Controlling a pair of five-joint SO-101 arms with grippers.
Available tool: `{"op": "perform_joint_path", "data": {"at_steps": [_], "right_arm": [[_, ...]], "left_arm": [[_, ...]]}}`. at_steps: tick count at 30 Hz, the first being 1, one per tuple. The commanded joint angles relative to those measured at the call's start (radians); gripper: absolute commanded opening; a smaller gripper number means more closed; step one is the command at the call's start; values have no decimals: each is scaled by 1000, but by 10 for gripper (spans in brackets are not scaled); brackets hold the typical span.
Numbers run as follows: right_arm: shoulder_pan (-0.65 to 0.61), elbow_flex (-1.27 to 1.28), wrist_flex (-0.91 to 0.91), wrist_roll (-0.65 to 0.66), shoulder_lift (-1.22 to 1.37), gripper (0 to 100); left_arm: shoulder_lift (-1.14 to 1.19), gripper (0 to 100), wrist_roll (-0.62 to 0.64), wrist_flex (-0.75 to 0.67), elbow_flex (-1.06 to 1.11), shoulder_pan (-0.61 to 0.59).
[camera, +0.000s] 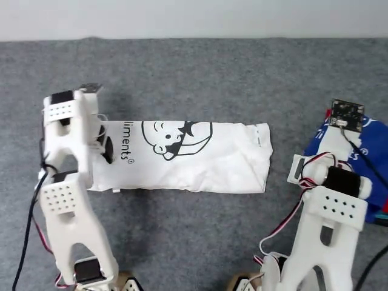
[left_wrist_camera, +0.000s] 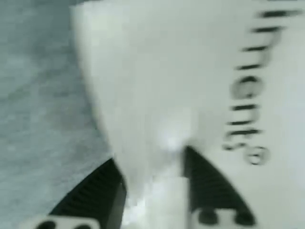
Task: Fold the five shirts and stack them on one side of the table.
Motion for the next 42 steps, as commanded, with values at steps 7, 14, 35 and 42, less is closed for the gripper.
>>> {"op": "perform_joint_path", "data": {"at_steps": [7, 14, 35, 42], "right_arm": [[10, -58, 1, -2, -30, 137], [10, -57, 1, -2, -30, 136], [10, -51, 38, -8, -22, 136], [12, -51, 84, -8, -27, 136]], "left_arm": [[75, 3, -11, 120, -283, -126], [69, 3, -71, 123, -357, -259], [-591, 3, 18, 121, 101, 267], [-589, 3, 84, 115, 96, 483]]}}
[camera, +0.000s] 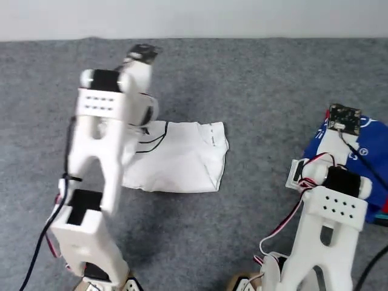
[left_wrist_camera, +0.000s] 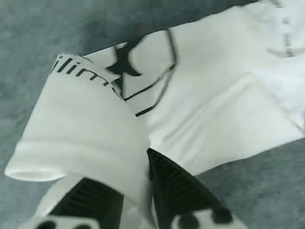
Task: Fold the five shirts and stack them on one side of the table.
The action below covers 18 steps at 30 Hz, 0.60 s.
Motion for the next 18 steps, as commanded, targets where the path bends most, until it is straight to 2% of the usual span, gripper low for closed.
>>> {"op": "perform_joint_path", "data": {"at_steps": [1, 11, 18], "right_arm": [[12, -51, 8, -8, -30, 136], [12, -51, 7, -8, -30, 136], [12, -51, 8, -8, -30, 136]], "left_arm": [[-57, 3, 31, 18, -4, 103], [34, 4, 94, -9, -12, 245], [180, 4, 137, 0, -206, 316]]}}
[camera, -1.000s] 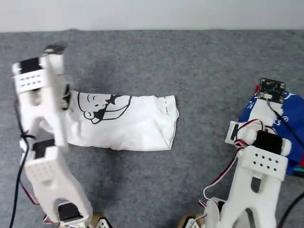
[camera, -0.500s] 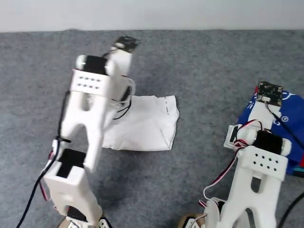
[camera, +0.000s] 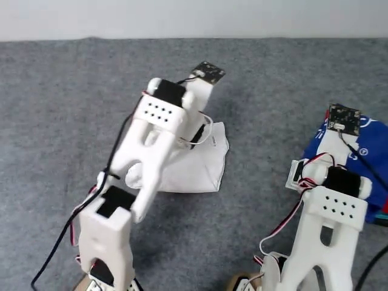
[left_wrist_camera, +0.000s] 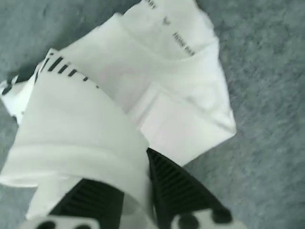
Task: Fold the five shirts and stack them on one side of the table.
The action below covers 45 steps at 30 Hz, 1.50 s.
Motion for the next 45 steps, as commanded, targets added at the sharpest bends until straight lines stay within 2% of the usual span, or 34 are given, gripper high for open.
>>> {"op": "perform_joint_path", "data": {"at_steps": [1, 11, 17, 22, 27, 32, 39, 45], "right_arm": [[12, -51, 4, -8, -30, 136], [12, -51, 4, -6, -24, 136], [12, -51, 4, -5, -22, 136], [12, -51, 4, -3, -22, 136], [12, -51, 4, -3, -22, 136], [12, -51, 4, -3, -21, 136], [12, -6, -7, -3, -25, 136], [12, 31, 2, -3, -30, 136]], "left_arm": [[43, 4, 32, 2, -133, 46], [255, 8, 32, 21, -346, 118], [276, 160, 55, 23, -351, 112], [209, 189, 74, 25, -346, 114], [91, 169, 72, 25, -344, 71], [32, 6, 15, 25, -318, -20], [32, 5, -8, 17, -107, -117], [32, 5, -32, -74, 39, -149]]}}
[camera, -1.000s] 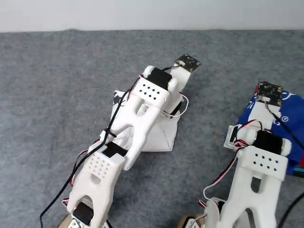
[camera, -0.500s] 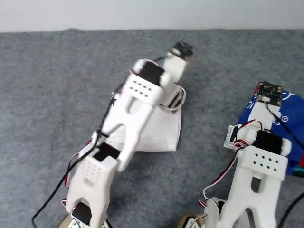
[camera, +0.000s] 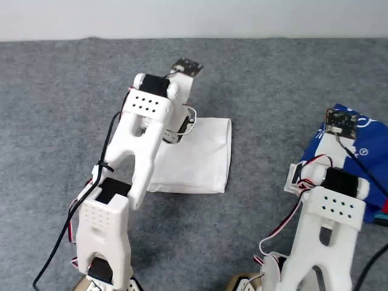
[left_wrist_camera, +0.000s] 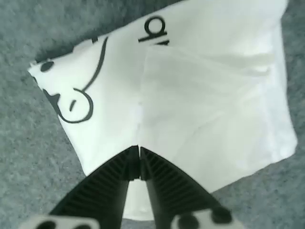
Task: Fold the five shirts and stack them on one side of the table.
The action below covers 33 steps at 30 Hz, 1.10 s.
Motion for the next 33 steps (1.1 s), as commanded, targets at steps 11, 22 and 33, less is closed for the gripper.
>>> {"op": "perform_joint_path", "data": {"at_steps": [11, 22, 33], "right_arm": [[12, -8, 2, -3, -31, 136], [12, -14, 2, -2, -33, 136], [12, -14, 39, -2, -33, 136]], "left_arm": [[-54, 5, -48, -92, 180, 20], [-141, 5, -40, 48, 234, 364], [-376, 5, -46, 44, 326, 278]]}}
